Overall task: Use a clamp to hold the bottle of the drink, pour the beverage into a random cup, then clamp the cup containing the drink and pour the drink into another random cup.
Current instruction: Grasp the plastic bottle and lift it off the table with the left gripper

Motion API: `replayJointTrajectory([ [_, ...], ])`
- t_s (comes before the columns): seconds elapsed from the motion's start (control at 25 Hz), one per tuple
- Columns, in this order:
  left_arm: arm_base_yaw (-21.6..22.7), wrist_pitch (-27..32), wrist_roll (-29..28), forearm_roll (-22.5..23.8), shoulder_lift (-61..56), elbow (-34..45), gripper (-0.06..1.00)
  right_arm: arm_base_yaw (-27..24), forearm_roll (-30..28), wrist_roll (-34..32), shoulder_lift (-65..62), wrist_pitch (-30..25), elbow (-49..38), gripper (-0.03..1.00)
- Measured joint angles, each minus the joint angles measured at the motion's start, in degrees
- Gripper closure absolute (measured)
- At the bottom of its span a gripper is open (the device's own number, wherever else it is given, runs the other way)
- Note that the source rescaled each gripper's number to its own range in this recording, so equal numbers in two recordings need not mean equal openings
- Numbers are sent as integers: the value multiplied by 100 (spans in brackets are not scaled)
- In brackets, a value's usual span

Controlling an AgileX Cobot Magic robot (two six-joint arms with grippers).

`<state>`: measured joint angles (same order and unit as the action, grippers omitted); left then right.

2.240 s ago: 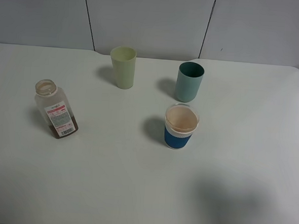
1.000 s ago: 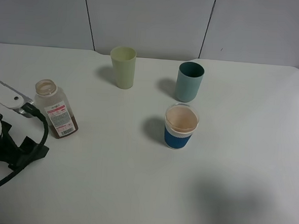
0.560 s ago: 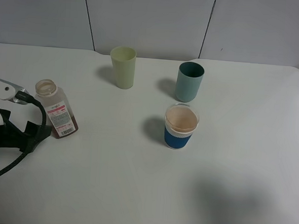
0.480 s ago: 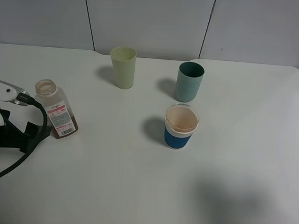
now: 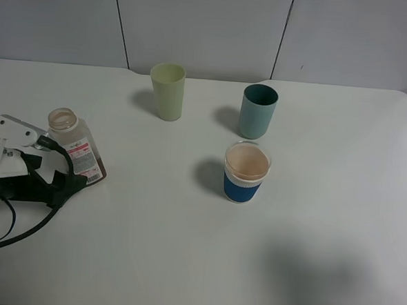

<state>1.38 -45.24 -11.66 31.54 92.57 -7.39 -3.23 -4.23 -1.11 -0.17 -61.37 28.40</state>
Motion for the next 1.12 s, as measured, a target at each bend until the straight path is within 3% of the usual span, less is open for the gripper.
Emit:
replayJointTrajectory([
  [0.16, 21, -588, 116, 384, 461, 0, -6, 0, 0, 0, 0, 0, 0, -3],
  [0.56, 21, -1558, 589, 676, 607, 0, -6, 0, 0, 0, 0, 0, 0, -3],
  [1.12, 21, -1830, 651, 693, 959, -274, -6, 0, 0, 0, 0, 0, 0, -3],
])
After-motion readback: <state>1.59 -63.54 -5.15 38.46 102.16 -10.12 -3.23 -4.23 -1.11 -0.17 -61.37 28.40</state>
